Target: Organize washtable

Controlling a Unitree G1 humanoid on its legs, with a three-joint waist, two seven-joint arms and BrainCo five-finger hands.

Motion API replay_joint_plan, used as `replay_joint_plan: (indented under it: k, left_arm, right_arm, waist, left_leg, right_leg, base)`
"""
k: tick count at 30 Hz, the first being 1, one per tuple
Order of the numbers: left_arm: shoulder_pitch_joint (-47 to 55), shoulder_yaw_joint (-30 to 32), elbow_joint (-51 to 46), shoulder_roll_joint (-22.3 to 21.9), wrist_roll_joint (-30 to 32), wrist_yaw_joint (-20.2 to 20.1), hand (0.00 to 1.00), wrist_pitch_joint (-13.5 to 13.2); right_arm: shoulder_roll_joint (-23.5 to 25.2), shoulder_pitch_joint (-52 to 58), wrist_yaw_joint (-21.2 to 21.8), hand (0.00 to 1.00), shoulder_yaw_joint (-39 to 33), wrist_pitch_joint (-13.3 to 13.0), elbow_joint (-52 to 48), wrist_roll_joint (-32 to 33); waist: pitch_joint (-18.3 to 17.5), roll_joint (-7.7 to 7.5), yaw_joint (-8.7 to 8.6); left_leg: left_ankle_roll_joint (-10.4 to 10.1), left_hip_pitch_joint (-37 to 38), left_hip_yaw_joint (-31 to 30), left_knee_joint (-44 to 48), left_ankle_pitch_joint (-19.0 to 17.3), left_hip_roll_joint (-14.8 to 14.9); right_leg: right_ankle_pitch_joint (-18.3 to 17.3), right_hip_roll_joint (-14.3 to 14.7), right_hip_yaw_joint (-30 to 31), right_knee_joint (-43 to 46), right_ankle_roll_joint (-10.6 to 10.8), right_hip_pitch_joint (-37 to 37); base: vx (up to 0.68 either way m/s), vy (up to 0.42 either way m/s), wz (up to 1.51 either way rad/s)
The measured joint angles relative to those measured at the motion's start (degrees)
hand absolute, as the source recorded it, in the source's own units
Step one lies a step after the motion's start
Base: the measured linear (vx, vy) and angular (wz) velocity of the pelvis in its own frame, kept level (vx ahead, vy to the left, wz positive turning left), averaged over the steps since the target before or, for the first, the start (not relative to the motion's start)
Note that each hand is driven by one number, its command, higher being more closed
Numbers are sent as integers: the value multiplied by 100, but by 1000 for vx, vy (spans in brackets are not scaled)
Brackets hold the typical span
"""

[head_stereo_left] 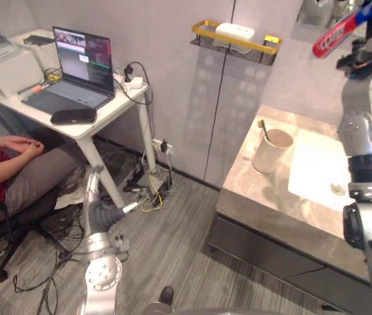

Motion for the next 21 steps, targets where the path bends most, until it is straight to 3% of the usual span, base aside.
replay_joint_plan:
  k: [9,13,21]
  left_arm:
    - [163,-2,1186,-120,-206,-478,0,227]
    - [142,14,1387,-122,-205,-492,0,275]
    - [34,245,1835,-155,-206,-518,0,403]
  right_arm:
    - [-718,506,355,100,2,130,-710,50]
    - [-758,776,479,100,-62,129,-911,55]
    - [-726,1094,495,100,-94,129,-1265,57]
  waist:
    - [218,-18,-90]
    - [238,-26,-174]
    - [405,-44,-168]
  left_leg:
    - [-11,-120,-137,37,67,-88]
    - [-11,-129,-79,37,67,-109]
    - [-8,-138,199,36,66,-91]
  right_leg:
    - [-30,-87,-165,33,44,-51]
    - [-81,-185,-133,198,84,-160]
    - [-77,-189,169,342,76,-400]
  base:
    - [1,1,8]
    - [-15,12,-7]
    - [-50,-10,-16]
